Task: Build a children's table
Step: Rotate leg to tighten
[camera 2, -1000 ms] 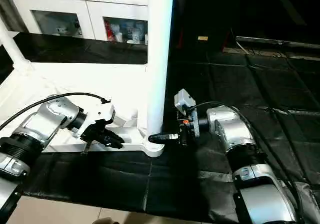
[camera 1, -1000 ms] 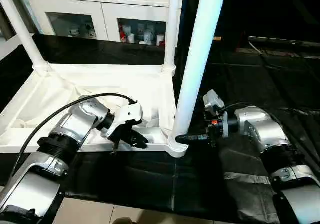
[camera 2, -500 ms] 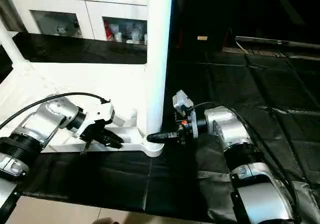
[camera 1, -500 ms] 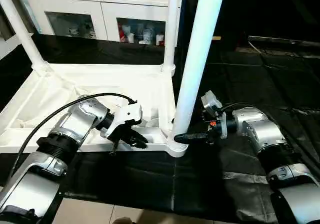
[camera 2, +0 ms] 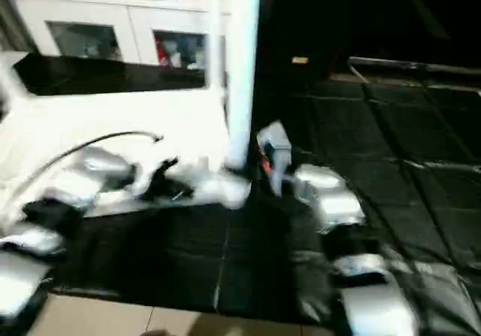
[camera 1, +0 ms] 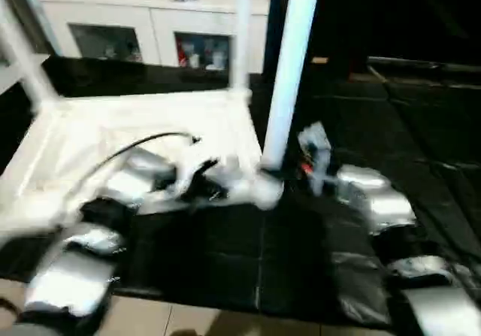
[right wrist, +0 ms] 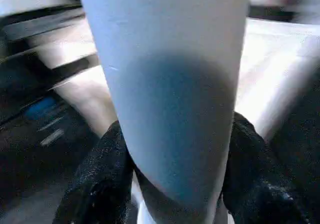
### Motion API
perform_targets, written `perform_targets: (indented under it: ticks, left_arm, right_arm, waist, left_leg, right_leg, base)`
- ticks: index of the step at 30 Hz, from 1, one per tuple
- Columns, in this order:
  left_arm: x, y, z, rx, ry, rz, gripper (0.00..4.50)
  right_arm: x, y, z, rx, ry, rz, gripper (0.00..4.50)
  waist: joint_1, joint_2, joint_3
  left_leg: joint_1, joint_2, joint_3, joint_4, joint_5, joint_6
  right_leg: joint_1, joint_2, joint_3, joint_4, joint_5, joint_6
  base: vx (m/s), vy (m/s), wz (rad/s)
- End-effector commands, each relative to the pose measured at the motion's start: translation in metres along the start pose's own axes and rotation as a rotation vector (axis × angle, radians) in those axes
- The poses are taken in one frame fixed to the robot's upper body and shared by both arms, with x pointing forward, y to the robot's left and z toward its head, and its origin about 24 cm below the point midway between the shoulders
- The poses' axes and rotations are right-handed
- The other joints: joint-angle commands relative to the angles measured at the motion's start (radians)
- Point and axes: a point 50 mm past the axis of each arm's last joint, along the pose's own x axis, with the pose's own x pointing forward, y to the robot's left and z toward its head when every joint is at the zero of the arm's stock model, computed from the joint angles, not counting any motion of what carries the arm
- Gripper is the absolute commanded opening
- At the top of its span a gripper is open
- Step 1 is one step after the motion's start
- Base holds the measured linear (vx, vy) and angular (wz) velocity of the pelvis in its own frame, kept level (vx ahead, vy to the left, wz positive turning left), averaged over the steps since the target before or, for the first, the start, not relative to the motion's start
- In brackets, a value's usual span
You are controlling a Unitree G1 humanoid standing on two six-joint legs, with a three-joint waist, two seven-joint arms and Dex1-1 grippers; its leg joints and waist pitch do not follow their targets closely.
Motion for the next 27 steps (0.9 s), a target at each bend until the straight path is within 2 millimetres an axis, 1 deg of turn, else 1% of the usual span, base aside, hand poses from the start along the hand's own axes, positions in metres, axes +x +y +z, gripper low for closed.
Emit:
perform_targets:
  ticks: [1,2,3,4,5,6,7,8,9,10,11,12,13,14,17,18,19,20,21,22,23,24,25,26,27]
  left_arm:
    - [0.006,0.003,0.031,-0.016,-0.128,0.116,0.0]
    - [0.01,0.002,0.035,-0.026,-0.143,0.15,0.0]
    - [0.016,0.002,0.043,-0.044,-0.177,0.203,0.0]
    - [0.017,0.002,0.044,-0.044,-0.181,0.206,0.0]
    - [0.019,0.0,0.048,-0.04,-0.195,0.216,0.0]
    - [0.02,0.0,0.049,-0.038,-0.198,0.218,0.0]
    - [0.02,0.0,0.05,-0.036,-0.2,0.22,0.0]
    - [0.02,0.0,0.05,-0.035,-0.205,0.224,0.0]
    - [0.02,0.0,0.051,-0.031,-0.203,0.223,0.0]
    - [0.02,0.0,0.051,-0.027,-0.199,0.218,0.0]
    - [0.018,0.001,0.049,-0.014,-0.188,0.211,0.0]
    - [0.018,0.001,0.049,-0.014,-0.188,0.211,0.0]
    - [0.017,0.001,0.048,-0.01,-0.184,0.209,0.0]
    - [0.015,0.003,0.044,-0.012,-0.176,0.212,0.0]
    - [0.011,0.006,0.04,-0.013,-0.164,0.222,0.0]
    - [0.009,0.007,0.038,-0.002,-0.16,0.218,0.0]
    - [0.007,0.007,0.035,0.021,-0.151,0.204,0.0]
    - [0.007,0.007,0.035,0.021,-0.151,0.204,0.0]
    - [0.006,0.008,0.034,0.025,-0.146,0.199,0.0]
    - [0.004,0.007,0.031,0.054,-0.133,0.174,0.0]
    - [0.0,0.007,0.025,0.074,-0.11,0.129,0.0]
    - [-0.001,0.007,0.024,0.074,-0.102,0.118,0.0]
    - [-0.002,0.006,0.021,0.095,-0.093,0.095,0.0]
    - [-0.004,0.005,0.019,0.123,-0.081,0.066,0.0]
    - [-0.004,0.005,0.019,0.123,-0.081,0.065,0.0]
  right_arm:
    - [0.019,0.023,-0.022,0.071,0.097,0.017,2.01]
    - [0.025,0.024,-0.02,0.091,0.082,-0.041,2.01]
    - [0.033,0.028,-0.013,0.109,0.06,-0.103,2.01]
    - [0.035,0.029,-0.012,0.105,0.057,-0.108,2.01]
    - [0.039,0.033,-0.008,0.063,0.045,-0.111,2.01]
    - [0.04,0.034,-0.007,0.051,0.042,-0.102,2.01]
    - [0.04,0.035,-0.007,0.04,0.038,-0.094,2.01]
    - [0.041,0.037,-0.006,0.026,0.034,-0.082,2.01]
    - [0.042,0.038,-0.005,0.027,0.023,-0.078,2.32]
    - [0.042,0.039,-0.004,0.033,0.012,-0.073,2.52]
    - [0.041,0.04,-0.003,0.029,0.002,-0.052,2.64]
    - [0.041,0.04,-0.003,0.029,0.002,-0.052,2.67]
    - [0.04,0.04,-0.003,0.022,0.002,-0.048,2.74]
    - [0.036,0.035,-0.006,0.007,0.011,-0.055,2.86]
    - [0.028,0.026,-0.01,0.002,0.025,-0.073,3.2]
    - [0.024,0.022,-0.011,0.002,0.027,-0.08,3.2]
    - [0.018,0.015,-0.011,0.003,0.023,-0.086,3.32]
    - [0.018,0.015,-0.011,0.003,0.023,-0.086,3.52]
    - [0.016,0.013,-0.011,0.003,0.02,-0.081,3.57]
    - [0.011,0.01,-0.01,0.0,0.016,-0.05,3.62]
    - [0.001,0.003,-0.008,-0.027,0.012,-0.008,3.62]
    - [-0.002,0.001,-0.008,-0.036,0.012,0.001,3.7]
    - [-0.007,-0.002,-0.007,-0.037,0.01,0.027,3.87]
    - [-0.012,-0.005,-0.005,-0.037,0.006,0.065,3.96]
    - [-0.012,-0.005,-0.005,-0.037,0.006,0.066,4.01]
  waist:
    - [-0.009,0.004,-0.057]
    - [-0.014,0.005,-0.057]
    - [-0.018,0.006,-0.059]
    - [-0.017,0.006,-0.064]
    - [-0.017,0.006,-0.065]
    - [-0.016,0.005,-0.065]
    - [-0.014,0.004,-0.068]
    - [-0.014,0.004,-0.068]
    - [-0.014,0.003,-0.07]
    - [-0.012,0.003,-0.071]
    - [-0.011,0.004,-0.071]
    - [-0.01,0.003,-0.072]
    - [-0.011,0.004,-0.074]
    - [-0.011,0.003,-0.074]
    - [-0.017,0.003,-0.077]
    - [-0.017,0.003,-0.077]
    - [-0.018,0.005,-0.077]
    - [-0.018,0.004,-0.076]
    - [-0.019,0.005,-0.078]
    - [-0.018,0.006,-0.08]
    - [-0.019,0.006,-0.082]
    - [-0.021,0.005,-0.081]
    - [-0.021,0.005,-0.081]
    - [-0.019,0.006,-0.081]
    - [-0.016,0.009,-0.082]
  left_leg:
    - [0.017,0.021,-0.018,-0.073,-0.325,-0.023]
    - [0.019,0.021,-0.018,-0.073,-0.328,-0.016]
    - [0.019,0.021,-0.017,-0.073,-0.32,-0.011]
    - [0.018,0.022,-0.019,-0.075,-0.306,-0.009]
    - [0.014,0.023,-0.017,-0.075,-0.29,-0.005]
    - [0.012,0.023,-0.016,-0.077,-0.277,-0.003]
    - [0.011,0.025,-0.015,-0.076,-0.259,0.005]
    - [0.01,0.026,-0.014,-0.076,-0.253,0.008]
    - [0.007,0.025,-0.013,-0.075,-0.234,0.014]
    - [0.005,0.025,-0.012,-0.074,-0.213,0.019]
    - [0.007,0.025,-0.01,-0.073,-0.202,0.024]
    - [0.006,0.024,-0.009,-0.072,-0.196,0.028]
    - [0.001,0.024,-0.01,-0.072,-0.173,0.033]
    - [-0.002,0.024,-0.011,-0.072,-0.157,0.037]
    - [-0.002,0.025,-0.01,-0.069,-0.133,0.047]
    - [-0.003,0.025,-0.01,-0.069,-0.132,0.049]
    - [-0.005,0.025,-0.009,-0.067,-0.129,0.056]
    - [-0.005,0.025,-0.008,-0.067,-0.133,0.059]
    - [-0.008,0.025,-0.009,-0.065,-0.126,0.06]
    - [-0.008,0.025,-0.01,-0.065,-0.123,0.064]
    - [-0.01,0.026,-0.01,-0.062,-0.109,0.071]
    - [-0.013,0.026,-0.008,-0.061,-0.103,0.082]
    - [-0.013,0.026,-0.008,-0.061,-0.103,0.082]
    - [-0.012,0.027,-0.006,-0.058,-0.106,0.094]
    - [-0.011,0.029,-0.006,-0.057,-0.106,0.097]
  right_leg:
    - [0.039,-0.084,0.044,-0.119,-0.545,-0.077]
    - [0.037,-0.085,0.046,-0.123,-0.533,-0.077]
    - [0.037,-0.084,0.049,-0.121,-0.505,-0.086]
    - [0.041,-0.084,0.049,-0.116,-0.467,-0.098]
    - [0.043,-0.083,0.052,-0.112,-0.434,-0.103]
    - [0.044,-0.083,0.053,-0.11,-0.407,-0.108]
    - [0.045,-0.083,0.057,-0.103,-0.355,-0.123]
    - [0.045,-0.082,0.058,-0.1,-0.333,-0.131]
    - [0.049,-0.082,0.06,-0.093,-0.288,-0.146]
    - [0.051,-0.082,0.061,-0.088,-0.247,-0.16]
    - [0.05,-0.081,0.063,-0.086,-0.219,-0.172]
    - [0.052,-0.081,0.063,-0.084,-0.209,-0.176]
    - [0.058,-0.082,0.062,-0.078,-0.181,-0.181]
    - [0.06,-0.082,0.062,-0.075,-0.153,-0.184]
    - [0.061,-0.08,0.062,-0.07,-0.105,-0.204]
    - [0.061,-0.08,0.062,-0.07,-0.101,-0.206]
    - [0.061,-0.08,0.062,-0.068,-0.088,-0.212]
    - [0.06,-0.079,0.061,-0.07,-0.089,-0.212]
    - [0.062,-0.08,0.062,-0.067,-0.079,-0.216]
    - [0.063,-0.08,0.06,-0.067,-0.073,-0.217]
    - [0.065,-0.079,0.06,-0.062,-0.041,-0.223]
    - [0.064,-0.077,0.059,-0.059,-0.019,-0.232]
    - [0.064,-0.077,0.059,-0.059,-0.019,-0.232]
    - [0.063,-0.076,0.059,-0.058,-0.003,-0.245]
    - [0.062,-0.078,0.06,-0.056,0.006,-0.252]
  base:
    - [0.0,0.0,0.0]
    - [0.0,0.0,0.0]
    - [0.0,0.0,0.0]
    - [0.0,0.0,0.0]
    - [0.0,0.0,0.0]
    - [0.0,0.0,0.0]
    - [0.0,0.0,0.0]
    - [0.0,0.0,0.0]
    - [0.0,0.0,0.0]
    - [0.0,0.0,0.0]
    - [0.0,0.0,0.0]
    - [0.0,0.0,0.0]
    - [0.0,0.0,0.0]
    - [0.0,0.0,0.0]
    - [0.0,0.0,0.0]
    - [0.0,0.0,0.0]
    - [0.0,0.0,0.0]
    - [0.0,0.0,0.0]
    - [0.0,0.0,0.0]
    - [0.0,0.0,0.0]
    - [0.0,0.0,0.0]
    - [0.0,0.0,0.0]
    - [0.0,0.0,0.0]
    - [0.0,0.0,0.0]
    - [0.0,0.0,0.0]
